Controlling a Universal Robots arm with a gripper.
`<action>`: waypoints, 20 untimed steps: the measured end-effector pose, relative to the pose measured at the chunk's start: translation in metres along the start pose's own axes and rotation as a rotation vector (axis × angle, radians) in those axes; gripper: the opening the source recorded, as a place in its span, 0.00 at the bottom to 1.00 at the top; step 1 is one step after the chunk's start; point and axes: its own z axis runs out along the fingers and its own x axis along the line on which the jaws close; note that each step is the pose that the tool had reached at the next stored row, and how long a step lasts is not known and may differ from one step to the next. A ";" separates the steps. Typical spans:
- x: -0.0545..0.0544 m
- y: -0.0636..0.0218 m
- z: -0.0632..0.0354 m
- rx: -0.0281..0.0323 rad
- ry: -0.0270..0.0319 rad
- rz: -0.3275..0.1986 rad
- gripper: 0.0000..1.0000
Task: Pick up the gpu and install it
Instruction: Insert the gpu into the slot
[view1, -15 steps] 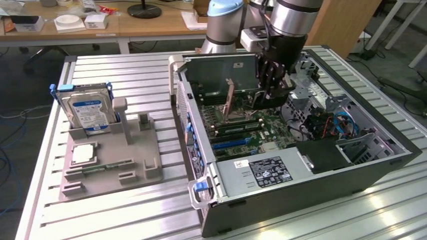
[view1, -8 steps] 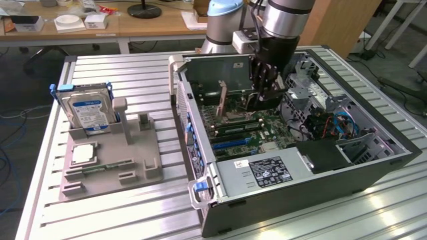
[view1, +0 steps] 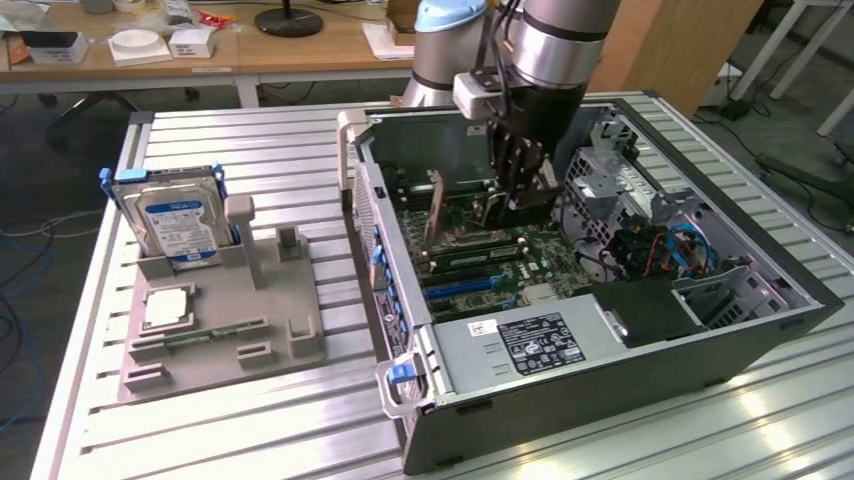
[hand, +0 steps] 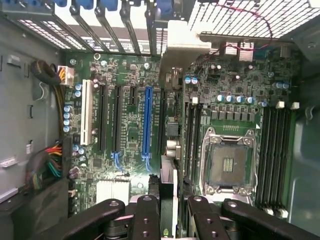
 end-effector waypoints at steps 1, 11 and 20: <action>0.000 0.0001 0.0018 0.0000 0.0001 -0.001 0.27; 0.010 0.0022 0.0133 0.0000 0.0000 -0.005 0.27; 0.022 0.0083 0.0160 0.0001 -0.0001 -0.005 0.27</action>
